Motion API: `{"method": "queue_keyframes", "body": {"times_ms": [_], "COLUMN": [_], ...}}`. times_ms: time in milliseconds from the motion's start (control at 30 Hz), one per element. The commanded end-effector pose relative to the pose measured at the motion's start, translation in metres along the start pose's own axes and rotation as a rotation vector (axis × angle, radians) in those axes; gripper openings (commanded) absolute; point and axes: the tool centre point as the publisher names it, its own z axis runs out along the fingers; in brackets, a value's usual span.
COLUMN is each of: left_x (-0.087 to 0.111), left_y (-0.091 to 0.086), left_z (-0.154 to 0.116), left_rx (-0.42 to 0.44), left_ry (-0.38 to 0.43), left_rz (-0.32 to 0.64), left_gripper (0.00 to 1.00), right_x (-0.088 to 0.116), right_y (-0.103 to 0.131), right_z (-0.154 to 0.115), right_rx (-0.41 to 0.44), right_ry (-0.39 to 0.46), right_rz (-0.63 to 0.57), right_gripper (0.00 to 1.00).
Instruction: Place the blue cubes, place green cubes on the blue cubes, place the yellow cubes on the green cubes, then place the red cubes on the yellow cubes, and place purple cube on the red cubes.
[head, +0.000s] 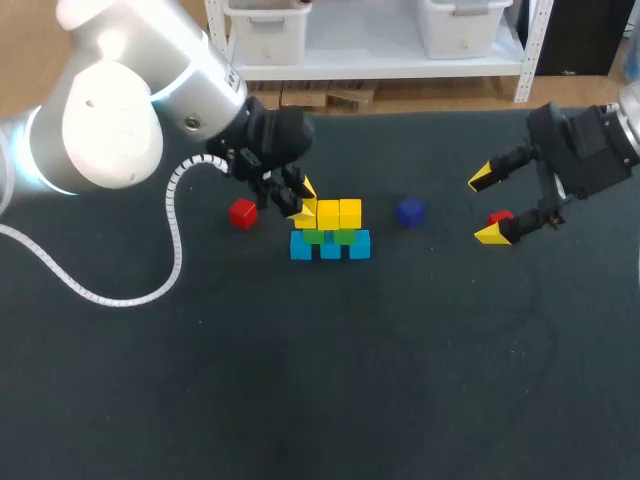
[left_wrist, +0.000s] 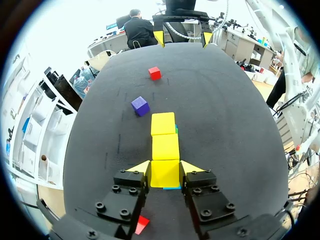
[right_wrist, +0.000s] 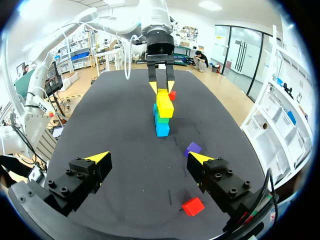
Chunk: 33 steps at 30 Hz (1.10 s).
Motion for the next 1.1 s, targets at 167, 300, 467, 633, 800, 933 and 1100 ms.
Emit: {"method": "queue_keyframes", "body": {"times_ms": [167, 300, 467, 633, 800, 933, 1100], "left_x": [0.0007, 0.0009, 0.0007, 0.0006, 0.0006, 0.0013, 0.0029], "left_y": [0.002, 0.002, 0.0022, 0.0023, 0.0025, 0.0013, -0.0003], "left_z": [0.0014, 0.0017, 0.0022, 0.0025, 0.0026, 0.0028, -0.0045], "left_rx": [0.004, 0.008, 0.008, 0.013, 0.017, 0.021, 0.019], "left_ry": [-0.002, -0.003, -0.006, -0.006, -0.006, -0.006, -0.002], "left_rz": [0.002, 0.0, 0.001, 0.003, 0.002, 0.0, 0.0], "left_gripper": [0.0, 0.0, 0.09, 0.48, 0.83, 0.98, 1.0], "right_x": [0.0004, 0.0004, 0.0004, 0.0004, 0.0004, 0.0004, 0.0004], "right_y": [-0.0007, -0.0007, -0.0007, -0.0007, -0.0007, -0.0007, -0.0007], "right_z": [0.0007, 0.0007, 0.0007, 0.0007, 0.0007, 0.0007, 0.0007], "right_rx": [-0.001, -0.001, -0.001, -0.001, -0.001, -0.001, -0.001], "right_ry": [-0.003, -0.003, -0.003, -0.003, -0.003, -0.003, -0.003], "right_rz": [-0.001, -0.001, -0.001, -0.001, -0.001, -0.001, -0.001], "right_gripper": [1.0, 1.0, 1.0, 1.0, 1.0, 1.0, 1.0]}}
